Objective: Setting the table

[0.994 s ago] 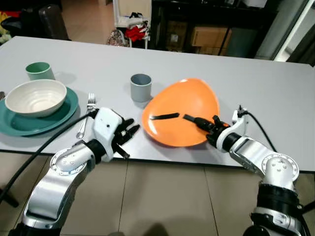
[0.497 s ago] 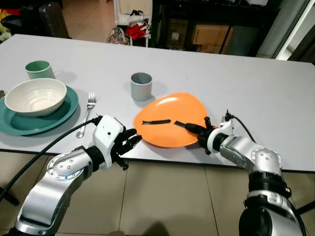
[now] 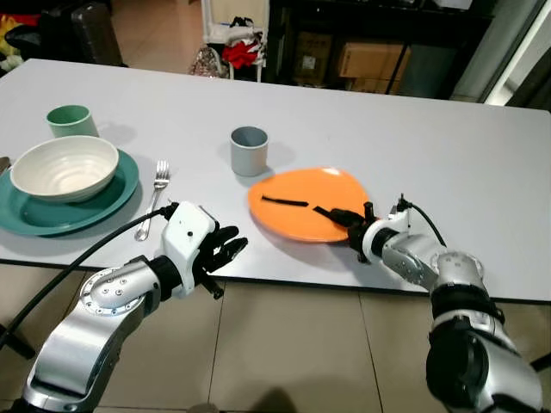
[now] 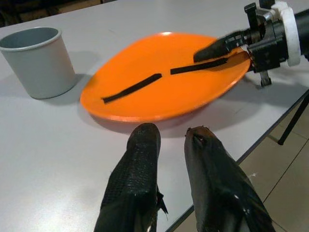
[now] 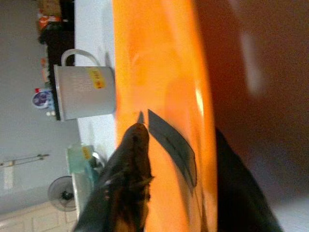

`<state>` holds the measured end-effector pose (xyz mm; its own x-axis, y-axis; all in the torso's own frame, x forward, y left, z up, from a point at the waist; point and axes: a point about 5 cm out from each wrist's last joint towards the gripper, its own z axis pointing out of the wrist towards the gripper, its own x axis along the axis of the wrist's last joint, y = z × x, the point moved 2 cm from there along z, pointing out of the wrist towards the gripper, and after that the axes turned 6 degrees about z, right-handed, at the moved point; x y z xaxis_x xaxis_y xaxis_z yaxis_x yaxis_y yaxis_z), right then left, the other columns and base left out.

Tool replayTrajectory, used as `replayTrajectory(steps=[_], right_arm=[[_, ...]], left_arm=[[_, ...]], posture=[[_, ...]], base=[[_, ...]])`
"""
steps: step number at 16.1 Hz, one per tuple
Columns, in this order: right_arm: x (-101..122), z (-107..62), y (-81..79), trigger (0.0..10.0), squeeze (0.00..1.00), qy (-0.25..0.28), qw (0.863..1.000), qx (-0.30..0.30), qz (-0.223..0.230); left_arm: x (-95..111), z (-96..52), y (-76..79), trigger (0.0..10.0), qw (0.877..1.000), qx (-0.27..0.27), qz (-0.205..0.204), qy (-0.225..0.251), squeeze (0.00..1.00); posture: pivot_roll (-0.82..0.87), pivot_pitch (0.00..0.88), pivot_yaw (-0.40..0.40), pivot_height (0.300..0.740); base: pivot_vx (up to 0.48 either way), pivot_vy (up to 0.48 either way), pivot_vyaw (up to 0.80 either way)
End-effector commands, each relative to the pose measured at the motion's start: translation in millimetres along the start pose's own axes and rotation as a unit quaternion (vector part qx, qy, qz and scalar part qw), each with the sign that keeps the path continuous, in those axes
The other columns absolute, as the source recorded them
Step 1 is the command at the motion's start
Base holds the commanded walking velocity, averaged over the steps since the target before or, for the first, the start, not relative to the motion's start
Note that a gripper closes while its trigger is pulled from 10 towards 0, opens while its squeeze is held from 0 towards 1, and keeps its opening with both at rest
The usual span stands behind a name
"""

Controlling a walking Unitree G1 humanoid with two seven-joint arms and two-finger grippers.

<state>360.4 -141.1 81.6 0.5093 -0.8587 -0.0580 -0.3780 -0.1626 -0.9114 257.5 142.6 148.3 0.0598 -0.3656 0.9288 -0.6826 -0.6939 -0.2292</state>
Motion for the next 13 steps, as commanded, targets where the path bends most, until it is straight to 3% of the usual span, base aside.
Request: replayTrajectory(steps=[1, 4, 6, 10, 13], right_arm=[[1.4, 0.7, -11.0, 10.0, 1.0, -0.007, 1.0, 0.016, -0.023], [1.0, 3.7, -4.2, 10.0, 1.0, -0.005, 0.995, -0.024, -0.096], [3.8, 1.3, -2.2, 10.0, 1.0, -0.005, 0.995, -0.028, -0.092], [6.6, -16.0, 8.2, 10.0, 1.0, -0.019, 0.988, -0.042, -0.149], [4.3, -43.6, 6.4, 10.0, 1.0, -0.014, 0.981, -0.034, -0.19]], left_arm=[[3.9, 0.3, 0.6, 10.0, 1.0, -0.002, 0.009, 0.004, 0.0], [4.0, -0.1, -2.2, 10.0, 1.0, 0.006, 0.011, 0.004, 0.0], [3.7, -0.6, -2.9, 10.0, 1.0, 0.008, 0.01, 0.004, 0.0], [2.2, -2.0, -2.8, 10.0, 1.0, 0.012, 0.008, 0.003, 0.0], [2.7, 0.5, -1.1, 10.0, 1.0, 0.013, 0.001, 0.009, 0.0]], posture=[[0.1, 0.0, -0.061, 0.74], [0.11, 0.0, -0.069, 0.74], [0.11, 0.0, -0.073, 0.74], [0.1, 0.0, -0.074, 0.74], [0.09, 0.0, -0.067, 0.74]], base=[[0.0, 0.0, 0.0], [0.0, 0.0, 0.0], [0.0, 0.0, 0.0], [0.0, 0.0, 0.0], [0.0, 0.0, 0.0]])
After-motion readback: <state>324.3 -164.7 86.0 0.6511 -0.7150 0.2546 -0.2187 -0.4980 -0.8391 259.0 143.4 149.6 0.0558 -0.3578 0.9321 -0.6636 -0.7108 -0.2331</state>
